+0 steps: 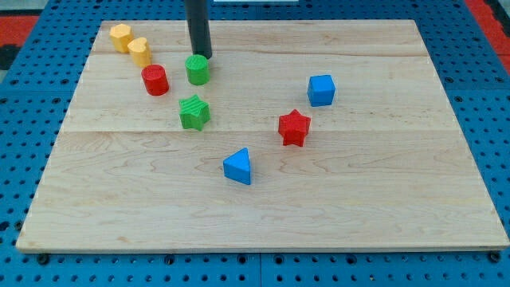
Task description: Push the red star towards center
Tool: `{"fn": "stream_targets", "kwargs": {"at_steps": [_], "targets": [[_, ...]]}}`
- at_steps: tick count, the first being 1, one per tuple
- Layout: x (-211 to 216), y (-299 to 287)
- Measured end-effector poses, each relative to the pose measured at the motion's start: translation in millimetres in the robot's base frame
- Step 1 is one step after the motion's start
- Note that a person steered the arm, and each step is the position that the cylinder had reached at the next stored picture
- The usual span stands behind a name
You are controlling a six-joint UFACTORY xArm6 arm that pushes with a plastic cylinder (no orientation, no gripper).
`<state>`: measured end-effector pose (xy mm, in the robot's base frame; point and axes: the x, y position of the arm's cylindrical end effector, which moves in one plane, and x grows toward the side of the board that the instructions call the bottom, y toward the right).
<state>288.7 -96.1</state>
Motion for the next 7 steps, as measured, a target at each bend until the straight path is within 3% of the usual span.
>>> {"fn": "stream_targets", "kwargs": {"at_steps": [2, 3, 4, 6, 7], "targets": [[98.4, -7.0], [111.3, 0.1], [109.0, 40.0], [112.8, 187.2], [135.8, 229.7]]}}
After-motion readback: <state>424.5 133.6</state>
